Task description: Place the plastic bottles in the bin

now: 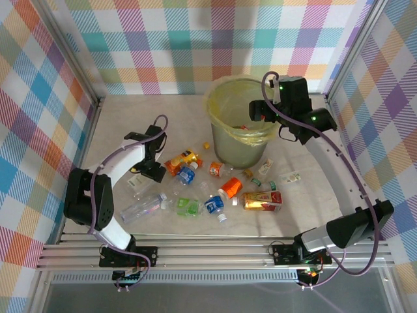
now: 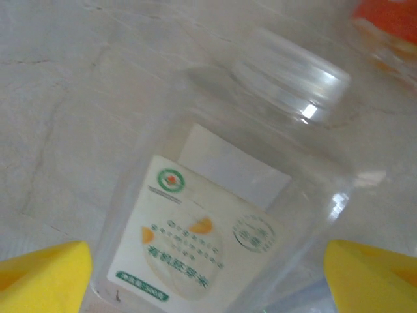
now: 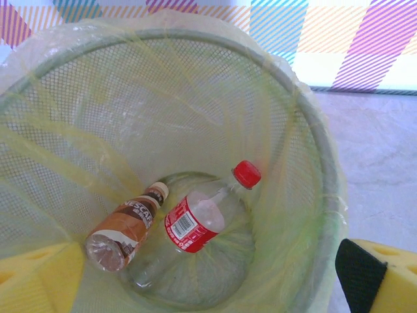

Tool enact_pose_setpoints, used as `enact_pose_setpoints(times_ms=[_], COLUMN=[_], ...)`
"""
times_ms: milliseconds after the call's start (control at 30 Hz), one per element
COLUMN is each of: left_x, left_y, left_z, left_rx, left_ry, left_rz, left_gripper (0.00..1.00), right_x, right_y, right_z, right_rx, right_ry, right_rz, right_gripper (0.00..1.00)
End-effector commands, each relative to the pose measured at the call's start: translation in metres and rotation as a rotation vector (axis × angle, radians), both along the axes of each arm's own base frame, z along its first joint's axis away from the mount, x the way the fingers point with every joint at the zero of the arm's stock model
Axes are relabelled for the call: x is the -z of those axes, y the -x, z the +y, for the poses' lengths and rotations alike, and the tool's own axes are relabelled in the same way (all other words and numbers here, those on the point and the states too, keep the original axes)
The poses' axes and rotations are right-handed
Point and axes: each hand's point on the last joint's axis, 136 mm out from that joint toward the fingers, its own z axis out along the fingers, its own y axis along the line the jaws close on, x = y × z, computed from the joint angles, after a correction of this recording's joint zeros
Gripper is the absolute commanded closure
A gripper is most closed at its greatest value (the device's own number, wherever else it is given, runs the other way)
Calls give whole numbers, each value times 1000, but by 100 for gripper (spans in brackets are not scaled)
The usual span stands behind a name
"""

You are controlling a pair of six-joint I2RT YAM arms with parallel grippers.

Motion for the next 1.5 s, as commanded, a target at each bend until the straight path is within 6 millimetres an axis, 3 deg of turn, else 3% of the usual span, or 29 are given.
enact_pose_setpoints(times_ms=[0,467,1067,1233,1300,1467], left_x=[2,13,49,51,47,29], left_y=[-18,-55,-56,-61,-65,-72], left_z=[14,38,45,48,48,49], left_rx=[-72,-236,-368,-377,-378,-370], left_ry=[-6,183,264,250,255,266], left_rz=[-56,-155,-75,-101,-124,-192], left_gripper=[9,0,0,15,24,33], right_x=[-9,-7,-5,-3,-3,-6], right_y=[1,1,4,5,5,9], right_z=[-6,-6,-9,-8,-8,-5], right_rx=[24,32,54,52,51,32], right_ry=[-16,-23,-36,-49,-54,-78], right_rz=[-35,-27,-31,-34,-36,-50], right_gripper=[0,0,0,0,0,0])
